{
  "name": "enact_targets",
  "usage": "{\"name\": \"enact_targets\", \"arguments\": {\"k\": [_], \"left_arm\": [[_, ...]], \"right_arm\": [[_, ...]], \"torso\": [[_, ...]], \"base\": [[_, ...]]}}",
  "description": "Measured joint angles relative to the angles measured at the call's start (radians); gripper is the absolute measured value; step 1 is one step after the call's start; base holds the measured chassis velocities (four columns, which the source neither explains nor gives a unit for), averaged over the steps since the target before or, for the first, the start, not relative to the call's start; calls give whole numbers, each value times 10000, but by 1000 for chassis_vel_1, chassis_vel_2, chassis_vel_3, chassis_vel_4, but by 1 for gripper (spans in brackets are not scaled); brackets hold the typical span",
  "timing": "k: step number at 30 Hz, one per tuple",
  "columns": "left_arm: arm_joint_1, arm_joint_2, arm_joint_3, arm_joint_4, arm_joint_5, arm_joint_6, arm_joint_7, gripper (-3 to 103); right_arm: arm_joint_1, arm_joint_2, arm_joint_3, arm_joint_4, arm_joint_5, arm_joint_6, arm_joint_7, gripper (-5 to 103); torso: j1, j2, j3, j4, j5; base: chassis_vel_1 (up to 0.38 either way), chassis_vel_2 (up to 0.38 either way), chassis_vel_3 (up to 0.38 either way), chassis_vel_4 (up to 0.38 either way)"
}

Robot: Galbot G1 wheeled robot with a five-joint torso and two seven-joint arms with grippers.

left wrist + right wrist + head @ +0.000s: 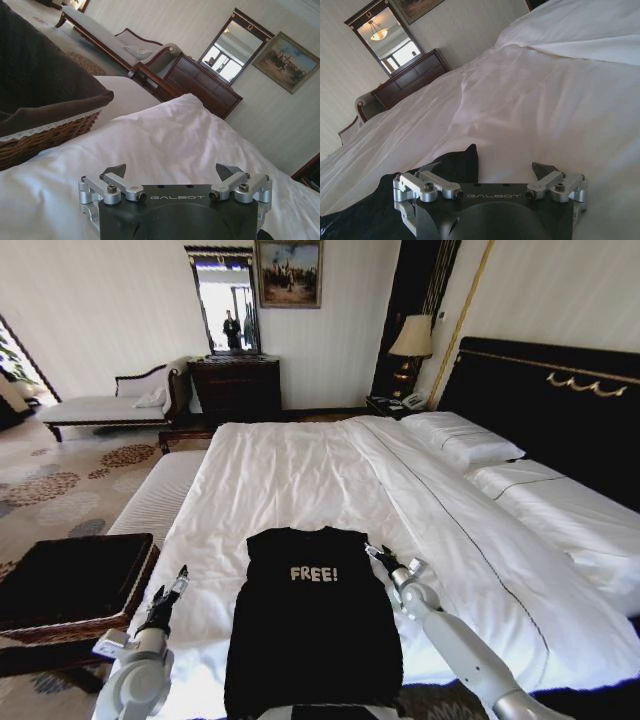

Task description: Fold the clothes on the bed and place them into the basket.

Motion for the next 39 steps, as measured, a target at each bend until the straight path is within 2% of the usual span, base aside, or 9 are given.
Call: {"name": "enact_targets", "arguments": {"k": [4,10,14,16,20,26,30,32,39], "left_arm": [[29,25,-2,95,34,-31,14,100],[-27,58,60,165,70,-33,20,100],[-95,50,139,237,133,-34,21,100],[-94,41,152,250,141,-34,23,100],[-91,36,188,382,233,-102,44,100],[-123,42,213,427,278,-131,44,100],[-138,4,292,430,335,-148,45,100],[-146,1,312,446,361,-155,45,100],[-276,-33,508,514,484,-163,44,100]], "right_arm": [[161,499,37,-305,120,72,216,83],[224,759,111,-500,60,132,246,97],[250,890,159,-591,-10,300,218,79],[263,913,164,-607,-15,331,211,79],[349,1077,168,-740,-48,464,153,57],[478,1231,268,-856,-223,585,118,41],[569,1251,443,-941,-277,712,98,19],[570,1226,459,-951,-287,739,95,19],[502,1119,516,-889,-356,801,34,1]], "torso": [[0,0,-1,2,0],[0,1,-1,1,-1],[0,0,-1,-1,3],[0,0,0,1,3],[0,0,0,2,4],[1,0,1,4,6],[0,0,1,3,5],[1,0,1,2,5],[0,0,1,2,3]], "base": [[0,0,0,0],[0,0,0,0],[0,0,0,0],[0,0,0,0],[0,0,0,0],[0,0,0,0],[0,0,0,0],[0,0,0,0],[0,0,0,0]]}}
